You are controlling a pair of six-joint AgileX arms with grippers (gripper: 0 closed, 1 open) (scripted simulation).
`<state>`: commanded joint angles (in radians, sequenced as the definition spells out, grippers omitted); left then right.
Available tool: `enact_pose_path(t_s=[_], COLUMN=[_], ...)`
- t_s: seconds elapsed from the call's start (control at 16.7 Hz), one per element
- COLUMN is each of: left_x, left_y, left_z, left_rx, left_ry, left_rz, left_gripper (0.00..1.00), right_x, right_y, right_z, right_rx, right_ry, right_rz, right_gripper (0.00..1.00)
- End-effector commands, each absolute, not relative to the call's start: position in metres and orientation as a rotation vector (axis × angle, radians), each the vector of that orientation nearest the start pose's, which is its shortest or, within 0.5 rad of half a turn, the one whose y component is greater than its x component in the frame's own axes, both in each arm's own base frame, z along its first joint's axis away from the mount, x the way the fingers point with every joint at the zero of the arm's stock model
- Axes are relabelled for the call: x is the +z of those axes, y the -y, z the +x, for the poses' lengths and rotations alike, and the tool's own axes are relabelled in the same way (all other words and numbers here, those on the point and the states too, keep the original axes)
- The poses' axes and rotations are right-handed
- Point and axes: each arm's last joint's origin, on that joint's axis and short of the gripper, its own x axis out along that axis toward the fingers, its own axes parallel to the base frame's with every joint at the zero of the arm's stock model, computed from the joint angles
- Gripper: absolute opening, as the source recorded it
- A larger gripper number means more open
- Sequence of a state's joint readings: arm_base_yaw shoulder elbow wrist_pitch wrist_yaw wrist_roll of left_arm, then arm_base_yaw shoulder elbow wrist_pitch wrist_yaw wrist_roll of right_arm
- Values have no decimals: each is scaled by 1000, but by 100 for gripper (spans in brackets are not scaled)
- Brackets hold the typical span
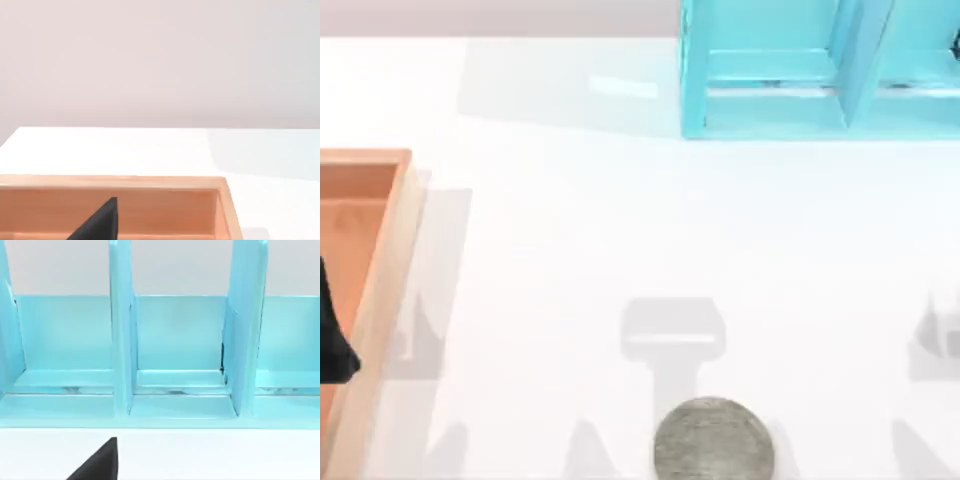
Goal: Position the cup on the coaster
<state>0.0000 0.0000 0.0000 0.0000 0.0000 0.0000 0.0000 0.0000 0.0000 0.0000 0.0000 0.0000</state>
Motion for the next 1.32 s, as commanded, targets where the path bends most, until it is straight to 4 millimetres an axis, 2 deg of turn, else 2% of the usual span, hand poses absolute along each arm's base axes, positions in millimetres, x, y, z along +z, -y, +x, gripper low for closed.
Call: enact_pose_path(t_s=[0.18, 0.3, 0.6, 0.78, 0.96, 1.14, 1.32], left_x=[160, 160, 160, 160, 160, 160, 160], left_y=[1, 1, 1, 1, 1, 1, 1], left_z=[106, 106, 106, 106, 106, 106, 106], left_rx=[0, 0, 0, 0, 0, 0, 0], left_ry=[0, 0, 0, 0, 0, 0, 0], left_rz=[0, 0, 0, 0, 0, 0, 0], left_gripper=[100, 100, 100, 100, 100, 100, 100], right_x=[162, 171, 214, 240, 256, 259, 254], right_y=[1, 1, 2, 2, 2, 3, 4], right_z=[106, 106, 120, 147, 187, 229, 265], right_rx=[0, 1, 63, 199, 423, 698, 961], right_ry=[-12, -65, -366, -621, -864, -1048, -1156], right_rz=[-12, -65, -373, -627, -864, -1039, -1143], right_gripper=[100, 100, 100, 100, 100, 100, 100])
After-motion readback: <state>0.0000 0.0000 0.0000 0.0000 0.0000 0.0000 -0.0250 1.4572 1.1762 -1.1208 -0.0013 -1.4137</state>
